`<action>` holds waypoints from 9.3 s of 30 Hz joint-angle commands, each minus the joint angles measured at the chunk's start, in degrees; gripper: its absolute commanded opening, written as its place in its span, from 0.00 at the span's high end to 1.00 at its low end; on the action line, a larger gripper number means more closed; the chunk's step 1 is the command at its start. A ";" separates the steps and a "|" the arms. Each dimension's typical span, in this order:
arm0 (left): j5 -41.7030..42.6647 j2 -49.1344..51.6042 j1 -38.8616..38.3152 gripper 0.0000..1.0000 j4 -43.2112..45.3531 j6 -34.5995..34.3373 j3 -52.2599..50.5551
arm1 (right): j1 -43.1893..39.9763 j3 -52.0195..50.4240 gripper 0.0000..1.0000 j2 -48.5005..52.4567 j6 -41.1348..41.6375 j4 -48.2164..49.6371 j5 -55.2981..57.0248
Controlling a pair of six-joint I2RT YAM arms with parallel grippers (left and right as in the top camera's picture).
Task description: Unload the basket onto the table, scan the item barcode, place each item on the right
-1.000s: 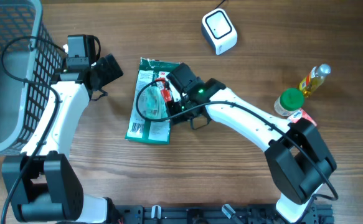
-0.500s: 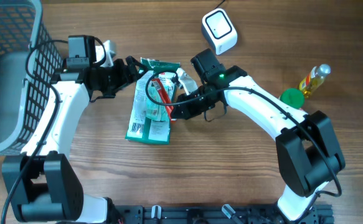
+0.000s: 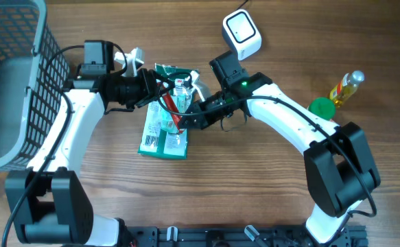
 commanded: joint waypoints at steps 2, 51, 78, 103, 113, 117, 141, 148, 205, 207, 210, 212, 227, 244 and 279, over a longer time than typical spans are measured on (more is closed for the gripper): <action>0.63 -0.72 -0.20 0.61 0.17 0.72 0.57 | 0.02 -0.15 0.95 -0.85 -1.09 0.46 -2.67; 21.03 -0.70 9.92 0.96 1.70 -4.04 0.57 | -11.78 -0.15 0.47 -0.85 7.96 2.16 -9.03; 43.85 -0.70 13.75 0.96 8.61 -6.99 0.57 | -6.88 -0.15 0.59 -0.85 20.72 29.00 -35.67; 33.27 -0.70 13.75 0.53 8.63 -6.82 0.57 | -5.92 -0.15 0.96 -0.85 16.46 29.88 -28.48; 17.84 -0.70 17.38 0.00 10.71 -6.84 0.57 | -5.92 -0.15 0.96 -0.85 -0.83 12.22 -22.58; 8.07 -0.70 19.06 0.00 10.05 -6.82 0.57 | -5.92 -0.15 0.96 -0.85 -9.40 1.18 -18.14; -6.43 -0.70 19.17 0.00 7.54 -6.82 0.57 | -6.08 -0.15 0.96 -19.71 -39.12 -40.06 -4.76; -6.43 -0.70 19.17 0.00 7.54 -6.82 0.57 | -6.08 -0.15 0.96 -19.69 -38.42 -40.11 -2.21; -6.43 -0.70 19.17 0.00 7.54 -6.82 0.57 | -6.14 29.18 0.96 18.56 -34.29 -3.91 89.11; -6.43 -0.70 19.17 0.00 7.54 -6.82 0.57 | -6.14 29.09 0.95 19.28 -36.76 -4.50 88.70; -6.43 -0.70 19.17 0.00 7.54 -6.82 0.57 | -6.14 29.05 0.96 19.45 -37.68 -5.55 88.74; -6.43 -0.70 19.17 0.00 7.52 -6.82 0.57 | -6.14 29.05 0.96 19.45 -37.62 -5.53 88.65; -6.43 -0.70 19.17 0.00 7.54 -6.82 0.57 | -6.19 26.14 0.96 17.79 -32.65 -6.36 81.15; -6.43 -0.70 19.17 0.00 7.54 -6.82 0.57 | -20.50 14.45 0.96 -4.37 -3.82 -39.32 35.15; -6.43 -0.70 19.17 0.00 7.54 -6.82 0.55 | -13.46 -9.49 0.96 -0.13 15.54 -1.86 55.89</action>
